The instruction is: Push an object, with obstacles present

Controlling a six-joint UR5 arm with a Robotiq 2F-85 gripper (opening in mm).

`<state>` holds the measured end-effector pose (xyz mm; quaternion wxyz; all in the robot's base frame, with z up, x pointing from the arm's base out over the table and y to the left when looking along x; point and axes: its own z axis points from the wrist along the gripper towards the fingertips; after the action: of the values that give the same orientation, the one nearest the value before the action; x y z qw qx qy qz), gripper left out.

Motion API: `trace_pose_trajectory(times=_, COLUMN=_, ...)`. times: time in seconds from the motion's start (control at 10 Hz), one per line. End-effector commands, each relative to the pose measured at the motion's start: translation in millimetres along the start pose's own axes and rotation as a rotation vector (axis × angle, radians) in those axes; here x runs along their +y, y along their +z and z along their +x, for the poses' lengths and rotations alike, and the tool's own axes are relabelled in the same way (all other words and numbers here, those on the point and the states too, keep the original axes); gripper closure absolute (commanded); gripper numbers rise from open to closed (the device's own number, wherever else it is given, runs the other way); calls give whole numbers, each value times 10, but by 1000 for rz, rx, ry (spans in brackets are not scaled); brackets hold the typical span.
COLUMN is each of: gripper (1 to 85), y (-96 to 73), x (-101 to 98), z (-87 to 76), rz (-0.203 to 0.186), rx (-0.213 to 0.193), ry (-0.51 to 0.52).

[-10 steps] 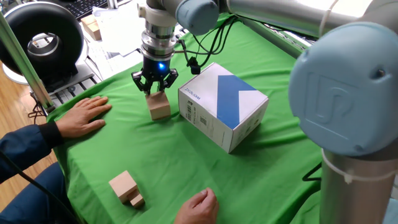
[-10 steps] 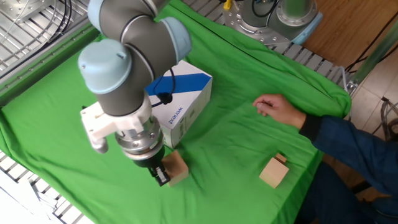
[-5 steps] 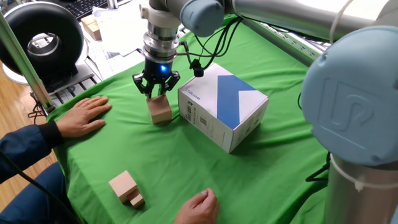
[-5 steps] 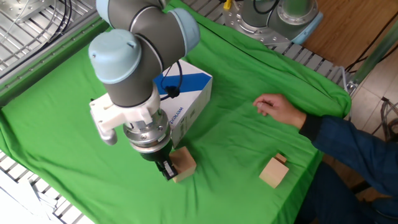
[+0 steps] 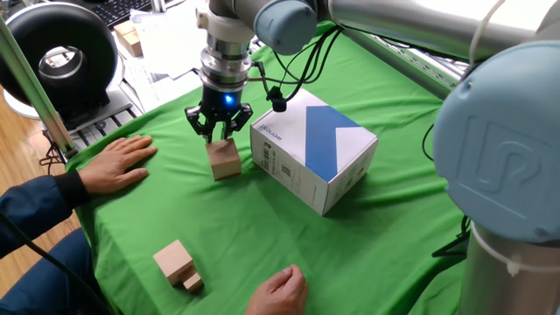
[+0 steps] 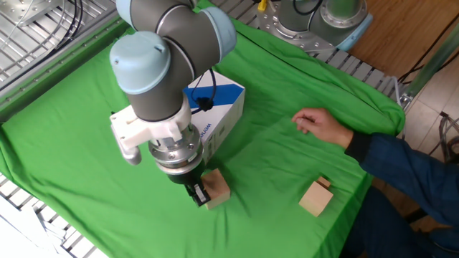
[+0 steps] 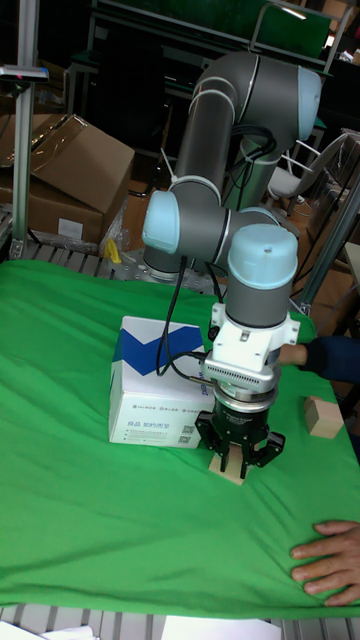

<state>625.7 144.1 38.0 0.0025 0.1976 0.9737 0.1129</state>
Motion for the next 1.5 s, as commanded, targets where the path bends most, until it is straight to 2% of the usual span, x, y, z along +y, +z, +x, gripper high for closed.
trace_pose_trajectory(times=0.0, gripper=530, y=-42, x=38, z=100, rz=-7, rx=7, ry=17)
trace_pose_trajectory(times=0.1, gripper=530, y=-30, x=40, z=71, rz=-8, rx=-1, ry=14)
trace_pose_trajectory(times=0.2, gripper=530, y=-23, x=98, z=99, rz=-24, rx=6, ry=25)
trace_pose_trajectory(times=0.9, gripper=540, y=72, x=181, z=265, rz=14, rx=-18, ry=40)
trace_pose_trajectory(times=1.1, gripper=560, y=72, x=238, z=303, rz=18, rx=-18, ry=55)
trace_pose_trajectory(times=1.4, gripper=573, y=88, x=214, z=348, rz=30, rx=-15, ry=70)
